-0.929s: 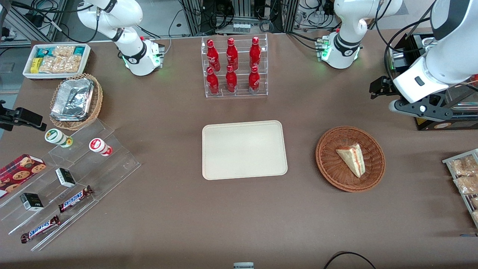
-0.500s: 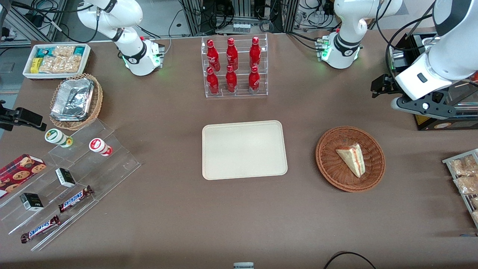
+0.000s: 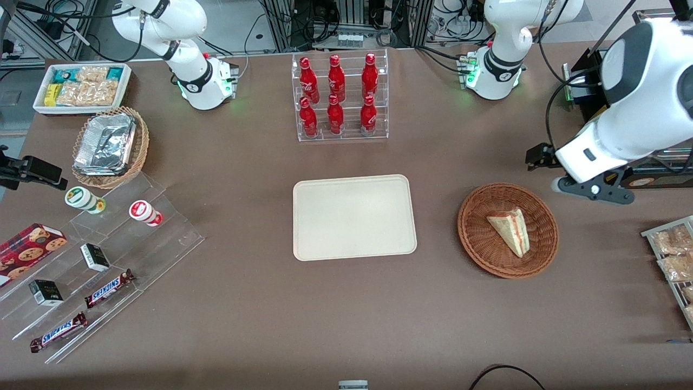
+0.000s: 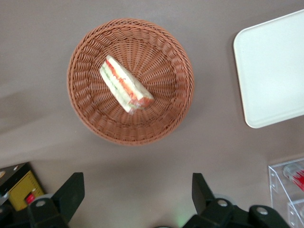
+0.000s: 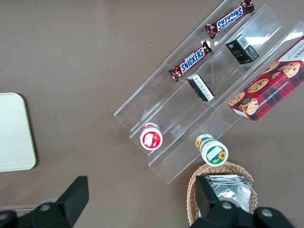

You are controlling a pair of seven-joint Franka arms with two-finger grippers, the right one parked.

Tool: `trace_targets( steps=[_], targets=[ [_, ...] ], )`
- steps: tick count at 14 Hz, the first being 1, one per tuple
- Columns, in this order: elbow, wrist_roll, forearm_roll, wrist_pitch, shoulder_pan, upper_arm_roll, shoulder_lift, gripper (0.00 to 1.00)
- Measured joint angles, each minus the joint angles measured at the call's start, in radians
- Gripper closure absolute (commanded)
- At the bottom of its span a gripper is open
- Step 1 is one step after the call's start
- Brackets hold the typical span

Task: Place sandwich from basket to tray
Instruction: 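Move the left gripper down over the sandwich in the wicker basket, then lower the open left gripper around the sandwich and close it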

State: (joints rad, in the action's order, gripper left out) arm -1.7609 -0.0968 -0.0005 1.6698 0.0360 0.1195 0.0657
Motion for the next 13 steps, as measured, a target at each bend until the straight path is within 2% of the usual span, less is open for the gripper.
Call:
trace_targets(
  steps=[9, 13],
  targets=[
    [-0.340, 0.013, 0.000, 0.503, 0.000, -0.001, 0.007, 0.00],
    [-0.381, 0.123, 0.000, 0.565, -0.016, -0.015, 0.046, 0.00]
  ],
)
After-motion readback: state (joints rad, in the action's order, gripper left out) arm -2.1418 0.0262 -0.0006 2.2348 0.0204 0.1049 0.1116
